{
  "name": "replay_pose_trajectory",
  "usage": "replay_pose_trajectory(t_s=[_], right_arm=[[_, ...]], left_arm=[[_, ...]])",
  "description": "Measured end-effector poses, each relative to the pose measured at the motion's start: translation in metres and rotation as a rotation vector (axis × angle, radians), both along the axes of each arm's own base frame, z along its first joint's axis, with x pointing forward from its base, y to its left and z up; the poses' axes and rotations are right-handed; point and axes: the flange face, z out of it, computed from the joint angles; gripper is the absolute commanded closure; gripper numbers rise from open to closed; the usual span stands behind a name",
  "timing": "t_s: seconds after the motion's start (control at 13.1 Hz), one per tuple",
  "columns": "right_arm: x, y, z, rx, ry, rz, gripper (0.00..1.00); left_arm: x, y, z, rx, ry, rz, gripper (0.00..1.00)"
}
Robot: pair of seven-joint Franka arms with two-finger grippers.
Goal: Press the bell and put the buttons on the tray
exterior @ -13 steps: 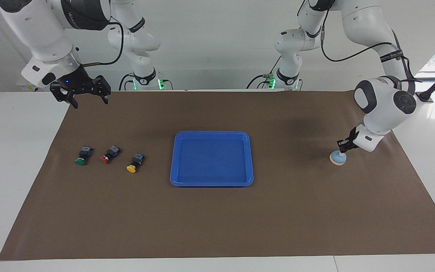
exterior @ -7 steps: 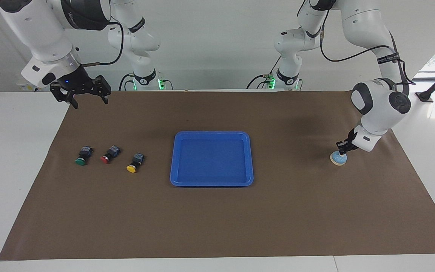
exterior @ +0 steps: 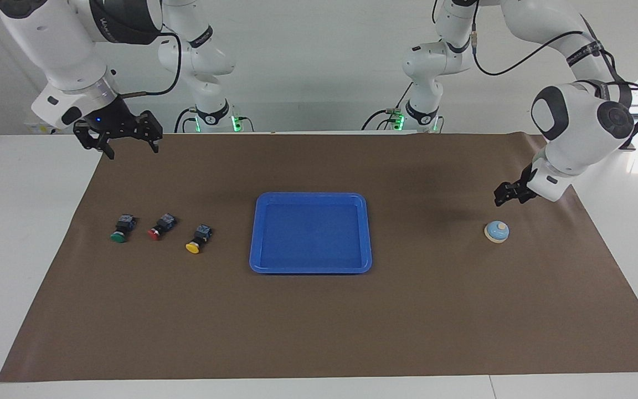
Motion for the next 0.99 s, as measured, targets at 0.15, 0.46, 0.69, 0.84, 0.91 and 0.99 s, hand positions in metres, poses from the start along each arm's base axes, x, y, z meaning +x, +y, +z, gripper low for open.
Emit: replay_pose_trajectory(t_s=[0.15, 0.46, 0.69, 0.84, 0.91, 0.99], right_arm=[[0.000, 0.000, 0.000, 0.000, 0.000, 0.000, 0.00], [-0.004, 0.000, -0.002, 0.001, 0.035, -0.001, 0.00], [-0.006, 0.000, -0.003, 0.001, 0.045, -0.001, 0.00], [-0.007, 0.000, -0.007, 0.001, 0.049, -0.002, 0.00], [-0.005, 0.001, -0.013, -0.001, 0.028, -0.011, 0.00], [-0.004, 0.003, -0.023, -0.005, -0.006, -0.027, 0.00]], left_arm=[[-0.017, -0.019, 0.038, 0.004, -0.020, -0.028, 0.00], [-0.034, -0.014, 0.076, 0.007, -0.033, -0.021, 0.00], [-0.033, -0.030, 0.075, -0.001, -0.030, -0.046, 0.00], [-0.028, -0.029, 0.079, -0.014, -0.027, -0.040, 0.00], [-0.026, -0.028, 0.077, -0.015, -0.022, -0.036, 0.00], [-0.024, -0.027, 0.075, -0.016, -0.018, -0.034, 0.00]])
